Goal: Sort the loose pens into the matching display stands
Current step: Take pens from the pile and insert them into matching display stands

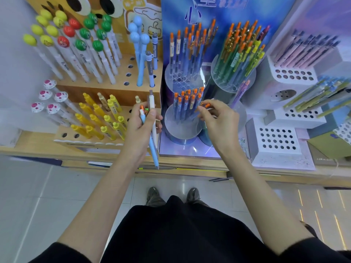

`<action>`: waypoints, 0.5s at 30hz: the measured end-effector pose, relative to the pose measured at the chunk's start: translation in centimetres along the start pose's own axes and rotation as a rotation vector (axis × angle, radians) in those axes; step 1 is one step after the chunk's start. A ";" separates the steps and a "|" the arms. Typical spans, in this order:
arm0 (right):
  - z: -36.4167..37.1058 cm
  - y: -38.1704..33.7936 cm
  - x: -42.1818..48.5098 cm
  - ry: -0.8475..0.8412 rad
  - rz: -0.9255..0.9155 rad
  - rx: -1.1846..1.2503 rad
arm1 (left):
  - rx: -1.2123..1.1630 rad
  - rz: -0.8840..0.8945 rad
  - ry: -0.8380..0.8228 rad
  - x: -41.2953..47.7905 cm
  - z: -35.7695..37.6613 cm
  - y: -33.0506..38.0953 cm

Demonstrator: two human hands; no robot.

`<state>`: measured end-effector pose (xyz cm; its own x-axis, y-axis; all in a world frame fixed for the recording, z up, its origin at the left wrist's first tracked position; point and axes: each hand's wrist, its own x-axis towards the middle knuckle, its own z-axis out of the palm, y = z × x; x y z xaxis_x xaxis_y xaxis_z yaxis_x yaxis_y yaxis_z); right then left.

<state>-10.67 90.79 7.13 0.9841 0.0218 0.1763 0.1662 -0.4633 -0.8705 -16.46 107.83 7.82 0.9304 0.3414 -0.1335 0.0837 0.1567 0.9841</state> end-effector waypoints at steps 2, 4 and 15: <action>0.2 -0.1 -0.2 0.005 -0.002 0.006 | 0.003 -0.003 0.000 0.0 -0.2 0.0; 0.5 -0.1 -0.3 0.009 -0.014 -0.003 | -0.003 -0.003 -0.013 0.1 -0.5 0.1; 1.8 -0.9 -0.6 0.007 -0.037 -0.059 | -0.042 -0.004 -0.074 0.3 -1.2 0.1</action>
<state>-11.28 92.74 6.98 0.9768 0.0339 0.2114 0.1984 -0.5137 -0.8347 -16.61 109.08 7.69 0.9541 0.2710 -0.1272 0.0743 0.1971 0.9776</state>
